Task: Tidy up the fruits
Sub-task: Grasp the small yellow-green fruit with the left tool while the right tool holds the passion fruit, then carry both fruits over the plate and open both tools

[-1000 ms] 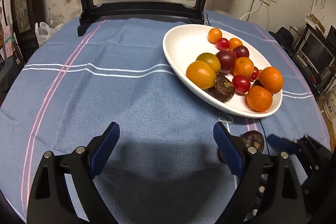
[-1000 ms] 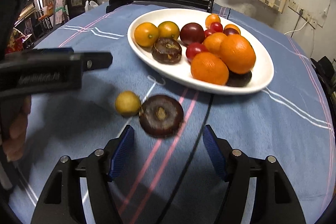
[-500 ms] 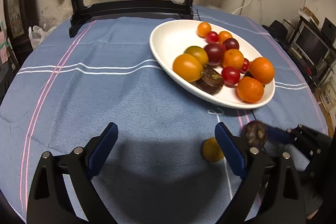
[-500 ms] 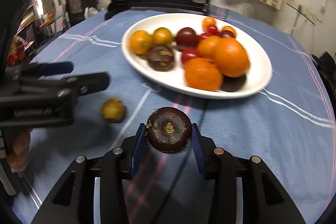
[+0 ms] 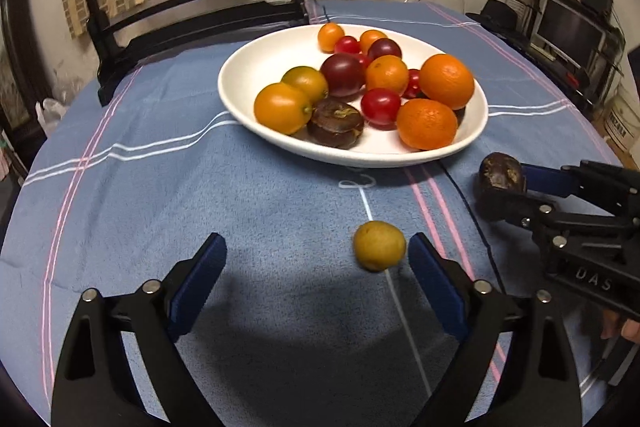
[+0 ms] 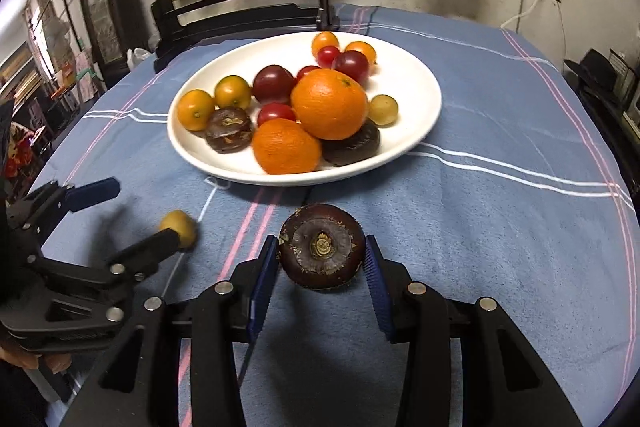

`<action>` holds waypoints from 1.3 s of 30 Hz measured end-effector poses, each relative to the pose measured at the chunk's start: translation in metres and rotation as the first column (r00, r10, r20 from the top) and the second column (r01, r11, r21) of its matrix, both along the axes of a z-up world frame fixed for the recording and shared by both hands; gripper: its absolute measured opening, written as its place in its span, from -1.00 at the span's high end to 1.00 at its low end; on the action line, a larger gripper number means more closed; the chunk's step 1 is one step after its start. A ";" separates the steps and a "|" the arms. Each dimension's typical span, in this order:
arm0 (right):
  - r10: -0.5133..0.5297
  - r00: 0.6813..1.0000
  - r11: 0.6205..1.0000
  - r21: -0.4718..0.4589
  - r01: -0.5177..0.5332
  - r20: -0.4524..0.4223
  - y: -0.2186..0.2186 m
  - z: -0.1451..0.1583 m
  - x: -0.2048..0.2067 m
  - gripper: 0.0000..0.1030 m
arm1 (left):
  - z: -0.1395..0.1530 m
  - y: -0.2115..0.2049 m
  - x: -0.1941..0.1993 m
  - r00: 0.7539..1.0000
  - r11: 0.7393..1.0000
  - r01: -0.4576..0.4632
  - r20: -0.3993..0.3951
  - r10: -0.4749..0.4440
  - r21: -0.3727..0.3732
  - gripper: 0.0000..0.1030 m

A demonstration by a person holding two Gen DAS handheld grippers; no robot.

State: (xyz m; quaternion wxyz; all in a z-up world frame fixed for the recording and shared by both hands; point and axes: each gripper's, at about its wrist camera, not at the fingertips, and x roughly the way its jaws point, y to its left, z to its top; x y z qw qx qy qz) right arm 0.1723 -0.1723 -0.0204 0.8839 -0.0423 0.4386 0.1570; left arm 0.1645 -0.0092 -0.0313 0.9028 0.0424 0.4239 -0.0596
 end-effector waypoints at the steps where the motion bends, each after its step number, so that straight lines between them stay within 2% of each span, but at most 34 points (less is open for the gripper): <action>1: 0.008 1.000 1.000 -0.002 -0.008 0.000 0.002 0.000 0.000 0.15 | -0.001 -0.001 0.000 1.000 1.000 0.008 -0.005 -0.008 -0.007 -0.62; 5: 0.022 1.000 1.000 -0.006 -0.022 0.004 0.006 0.001 -0.003 0.15 | -0.006 -0.005 0.002 0.999 0.999 0.035 -0.022 -0.035 -0.011 -0.43; 9: 0.020 1.000 1.000 -0.005 -0.020 0.006 0.005 0.002 -0.004 0.15 | -0.012 -0.011 0.004 0.996 0.997 0.073 -0.041 -0.074 -0.036 0.01; 11: 0.021 1.000 1.000 -0.006 -0.021 0.007 0.006 0.002 -0.005 0.15 | -0.014 -0.018 0.003 0.995 0.995 0.098 -0.032 -0.098 -0.011 0.13; 12: 0.022 1.000 1.000 -0.006 -0.022 0.007 0.006 0.002 -0.005 0.15 | -0.013 -0.020 0.002 0.993 0.993 0.115 -0.029 -0.115 -0.014 0.35; 13: 0.024 1.000 1.000 -0.006 -0.023 0.005 0.007 0.002 -0.005 0.15 | -0.013 -0.023 0.001 0.991 0.991 0.133 -0.028 -0.133 -0.015 0.44; 17: 0.026 1.000 1.000 -0.005 -0.026 0.005 0.008 0.002 -0.006 0.15 | -0.012 -0.024 -0.001 0.988 0.988 0.152 -0.026 -0.153 -0.029 0.45; 20: 0.019 1.000 1.000 0.013 -0.019 0.011 0.005 0.004 -0.007 0.15 | -0.009 -0.018 0.000 0.992 0.990 0.124 -0.030 -0.126 -0.063 0.46; 26: -0.005 0.995 0.993 0.122 -0.007 0.095 -0.003 0.037 -0.010 0.15 | 0.025 -0.003 0.007 0.998 0.996 0.051 0.045 -0.048 -0.078 0.46; 29: 0.011 0.992 0.992 0.123 -0.027 0.128 0.005 0.056 0.000 0.16 | 0.045 0.000 0.026 0.998 0.996 0.036 0.063 -0.031 -0.078 0.46; 33: 0.029 0.991 0.993 0.109 -0.044 0.132 0.020 0.064 0.027 0.16 | 0.064 0.009 0.065 0.997 0.995 -0.023 0.064 0.030 -0.102 0.46; 36: 0.029 0.991 0.995 0.093 -0.041 0.131 0.030 0.060 0.047 0.15 | 0.064 0.013 0.094 0.996 0.995 -0.068 0.059 0.072 -0.077 0.46; 39: 0.009 0.994 0.996 0.082 -0.018 0.110 0.036 0.051 0.069 0.15 | 0.053 0.016 0.122 0.993 0.992 -0.119 0.013 0.120 -0.052 0.46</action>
